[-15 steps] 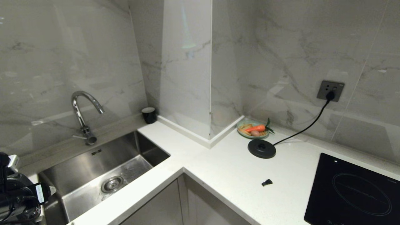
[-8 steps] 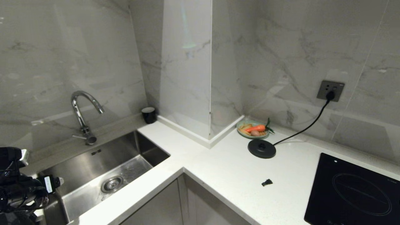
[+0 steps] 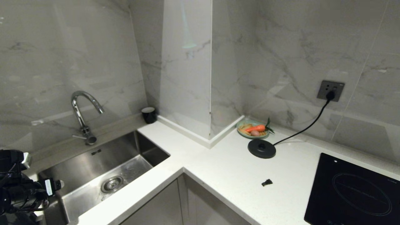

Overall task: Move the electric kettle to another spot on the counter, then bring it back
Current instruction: Grab the kettle

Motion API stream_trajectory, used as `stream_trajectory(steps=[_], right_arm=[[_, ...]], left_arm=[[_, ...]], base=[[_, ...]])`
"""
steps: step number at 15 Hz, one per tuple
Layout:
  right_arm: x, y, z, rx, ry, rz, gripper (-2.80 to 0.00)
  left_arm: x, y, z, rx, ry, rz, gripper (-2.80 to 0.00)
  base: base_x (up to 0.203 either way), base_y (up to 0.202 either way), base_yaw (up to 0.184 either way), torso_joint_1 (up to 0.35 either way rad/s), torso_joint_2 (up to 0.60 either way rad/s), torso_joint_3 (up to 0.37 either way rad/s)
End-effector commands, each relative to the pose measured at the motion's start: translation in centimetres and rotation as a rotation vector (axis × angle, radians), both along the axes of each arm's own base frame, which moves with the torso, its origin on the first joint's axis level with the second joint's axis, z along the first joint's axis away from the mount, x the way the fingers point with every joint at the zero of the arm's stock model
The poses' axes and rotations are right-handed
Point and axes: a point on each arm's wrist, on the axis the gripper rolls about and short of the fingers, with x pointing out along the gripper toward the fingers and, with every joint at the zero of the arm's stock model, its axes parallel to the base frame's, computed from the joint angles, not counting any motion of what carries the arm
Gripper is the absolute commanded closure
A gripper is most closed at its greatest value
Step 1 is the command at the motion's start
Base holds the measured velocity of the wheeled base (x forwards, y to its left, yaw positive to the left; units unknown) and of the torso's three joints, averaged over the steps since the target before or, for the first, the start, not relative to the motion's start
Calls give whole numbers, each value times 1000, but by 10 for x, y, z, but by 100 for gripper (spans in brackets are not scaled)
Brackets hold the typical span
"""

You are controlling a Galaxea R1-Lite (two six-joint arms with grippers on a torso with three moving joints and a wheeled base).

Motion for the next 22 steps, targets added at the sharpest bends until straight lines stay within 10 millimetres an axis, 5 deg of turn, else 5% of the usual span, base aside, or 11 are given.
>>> stream_trajectory(steps=[1, 22], right_arm=[[0, 0, 0, -1, 2, 2, 0], [0, 0, 0, -1, 0, 0, 0]], left_arm=[[4, 2, -2, 0, 1, 5, -280], [33, 15, -14, 59, -143, 3, -280]], base=[[0, 0, 0, 0, 0, 0], [0, 0, 0, 0, 0, 0]])
